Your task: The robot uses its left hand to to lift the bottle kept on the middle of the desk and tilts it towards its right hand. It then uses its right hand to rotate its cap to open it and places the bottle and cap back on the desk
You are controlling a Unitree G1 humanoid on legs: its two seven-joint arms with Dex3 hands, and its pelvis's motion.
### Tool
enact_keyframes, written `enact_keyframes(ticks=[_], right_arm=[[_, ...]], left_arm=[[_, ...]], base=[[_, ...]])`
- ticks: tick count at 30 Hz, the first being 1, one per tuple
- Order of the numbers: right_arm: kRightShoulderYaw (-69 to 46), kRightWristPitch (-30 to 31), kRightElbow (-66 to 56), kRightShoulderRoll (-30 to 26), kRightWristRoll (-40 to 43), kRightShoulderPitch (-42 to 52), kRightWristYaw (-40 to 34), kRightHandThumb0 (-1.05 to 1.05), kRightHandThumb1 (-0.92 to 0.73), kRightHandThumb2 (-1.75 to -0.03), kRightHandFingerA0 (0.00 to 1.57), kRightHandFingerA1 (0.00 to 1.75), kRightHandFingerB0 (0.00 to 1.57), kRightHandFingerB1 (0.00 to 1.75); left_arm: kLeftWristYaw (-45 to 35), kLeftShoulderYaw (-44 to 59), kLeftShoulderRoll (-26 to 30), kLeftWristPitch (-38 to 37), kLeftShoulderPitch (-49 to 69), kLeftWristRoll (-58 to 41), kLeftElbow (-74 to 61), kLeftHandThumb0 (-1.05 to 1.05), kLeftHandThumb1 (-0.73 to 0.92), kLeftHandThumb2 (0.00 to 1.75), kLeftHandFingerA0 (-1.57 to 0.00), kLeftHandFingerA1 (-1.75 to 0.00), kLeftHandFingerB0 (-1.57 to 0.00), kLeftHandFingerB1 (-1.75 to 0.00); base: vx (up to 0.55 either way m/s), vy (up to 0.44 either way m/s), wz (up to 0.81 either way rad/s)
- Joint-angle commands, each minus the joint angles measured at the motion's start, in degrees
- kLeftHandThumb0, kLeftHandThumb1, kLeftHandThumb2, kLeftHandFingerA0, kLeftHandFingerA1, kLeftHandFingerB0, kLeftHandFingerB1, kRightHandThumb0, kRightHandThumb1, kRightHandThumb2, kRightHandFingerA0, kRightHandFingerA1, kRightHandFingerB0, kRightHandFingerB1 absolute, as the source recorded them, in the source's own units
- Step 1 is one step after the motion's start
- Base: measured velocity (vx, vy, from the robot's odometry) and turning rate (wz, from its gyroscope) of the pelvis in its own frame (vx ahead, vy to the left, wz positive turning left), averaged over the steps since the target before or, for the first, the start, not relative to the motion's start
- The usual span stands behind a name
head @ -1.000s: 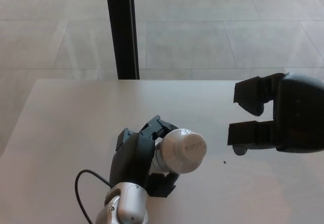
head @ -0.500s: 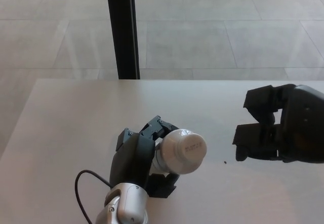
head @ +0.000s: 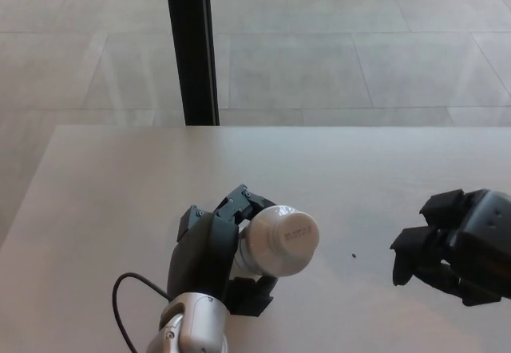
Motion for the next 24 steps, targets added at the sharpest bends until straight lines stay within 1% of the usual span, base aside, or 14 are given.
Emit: enact_keyframes(ticks=[1, 2, 3, 7, 8, 9, 10, 15, 16, 17, 20, 21, 22, 24], right_arm=[[-3.45, 22.99, -0.40, 7.71, 19.46, 7.62, 18.59, -0.23, -0.68, -0.65, 0.88, 1.70, 0.82, 0.74], [-3.34, 22.93, -0.90, 7.86, 20.54, 7.69, 19.51, -0.23, -0.68, -0.65, 0.88, 1.70, 0.82, 0.74], [-3.06, 24.03, -2.44, 8.09, 21.21, 7.34, 21.23, -0.28, -0.69, -0.63, 0.86, 1.66, 0.66, 0.53], [-3.24, 28.66, -8.68, 9.28, 21.99, 7.48, 25.05, -0.47, -0.62, -0.58, 0.95, 1.58, 0.51, 0.41], [-3.25, 29.64, -10.52, 9.78, 22.47, 7.17, 25.72, -0.60, -0.57, -0.62, 0.97, 1.51, 0.41, 0.40], [-3.25, 30.37, -12.51, 10.21, 23.00, 6.74, 26.23, -0.69, -0.49, -0.86, 1.12, 1.35, 0.37, 0.53], [-3.28, 30.42, -13.52, 10.67, 23.47, 6.33, 26.15, -0.62, -0.56, -0.60, 1.00, 1.45, 0.38, 0.41], [-3.29, 33.34, -19.55, 13.52, 23.59, 3.90, 26.93, -0.65, -0.56, -0.60, 1.02, 1.47, 0.41, 0.39], [-3.21, 33.85, -20.80, 14.38, 23.74, 3.01, 26.91, -0.69, -0.46, -0.87, 1.18, 1.35, 0.39, 0.53], [-3.30, 34.20, -21.17, 14.71, 23.72, 2.89, 27.13, -0.69, -0.46, -0.87, 1.18, 1.35, 0.39, 0.53], [-2.95, 37.11, -25.11, 16.46, 24.13, 1.41, 28.86, -0.64, -0.53, -0.59, 1.02, 1.35, 0.41, 0.40], [-2.82, 38.33, -26.43, 17.07, 23.80, 1.26, 29.42, -0.70, -0.47, -0.87, 1.05, 1.24, 0.33, 0.49], [-2.63, 39.22, -27.47, 17.62, 23.76, 1.12, 29.91, -0.65, -0.54, -0.60, 0.99, 1.33, 0.42, 0.42], [-2.77, 39.92, -28.18, 18.10, 23.59, 1.19, 30.53, -0.65, -0.54, -0.60, 0.99, 1.33, 0.42, 0.42]], left_arm=[[0.34, 0.73, 1.49, 0.67, 3.88, -0.01, 0.89, 0.17, 0.63, 1.27, -1.06, -1.70, -0.85, -1.42], [0.33, 0.66, 1.52, 0.68, 3.85, 0.09, 0.97, 0.17, 0.63, 1.27, -1.06, -1.70, -0.85, -1.42], [0.34, 0.74, 1.47, 0.81, 3.47, 0.14, 1.18, 0.15, 0.60, 1.35, -1.05, -1.73, -0.85, -1.45], [0.90, 0.81, 1.09, 0.38, 3.55, -0.04, 1.74, 0.17, 0.61, 1.32, -0.96, -1.72, -0.83, -1.43], [0.57, 0.52, 1.42, 0.73, 3.43, 0.34, 1.62, 0.18, 0.60, 1.33, -0.97, -1.72, -0.83, -1.43], [0.33, 0.48, 1.31, 1.51, 3.27, 0.43, 1.45, 0.18, 0.61, 1.31, -0.98, -1.72, -0.83, -1.42], [0.43, 0.37, 1.30, 1.63, 3.27, 0.64, 1.21, 0.19, 0.59, 1.34, -1.00, -1.73, -0.83, -1.41], [0.48, 0.33, 1.42, 1.13, 3.41, 0.45, 1.52, 0.18, 0.63, 1.27, -0.98, -1.72, -0.83, -1.44], [0.72, 0.32, 1.45, 0.75, 3.48, 0.46, 1.64, 0.18, 0.61, 1.29, -0.99, -1.72, -0.84, -1.43], [0.81, 0.31, 1.45, 0.67, 3.49, 0.51, 1.66, 0.18, 0.61, 1.29, -0.99, -1.72, -0.84, -1.43], [0.51, 0.28, 1.65, 0.96, 2.91, 0.66, 1.74, 0.17, 0.64, 1.27, -1.02, -1.72, -0.84, -1.44], [0.58, 0.39, 1.37, 1.64, 2.81, 0.72, 1.58, 0.16, 0.67, 1.21, -1.01, -1.69, -0.83, -1.38], [0.79, 0.30, 1.14, 2.31, 2.74, 1.06, 1.47, 0.13, 0.71, 1.05, -1.00, -1.56, -0.70, -1.00], [0.86, 0.24, 1.09, 2.51, 2.72, 1.19, 1.42, 0.13, 0.71, 1.05, -1.00, -1.56, -0.70, -1.00]], base=[[0.00, 0.000, 0.00], [0.00, 0.000, 0.00], [0.00, 0.000, 0.00], [0.00, 0.000, 0.00], [0.00, 0.000, 0.00], [0.00, 0.000, 0.00], [0.00, 0.000, 0.00], [0.00, 0.000, 0.00], [0.00, 0.000, 0.00], [0.00, 0.000, 0.00], [0.00, 0.000, 0.00], [0.00, 0.000, 0.00], [0.00, 0.000, 0.00], [0.00, 0.000, 0.00]])
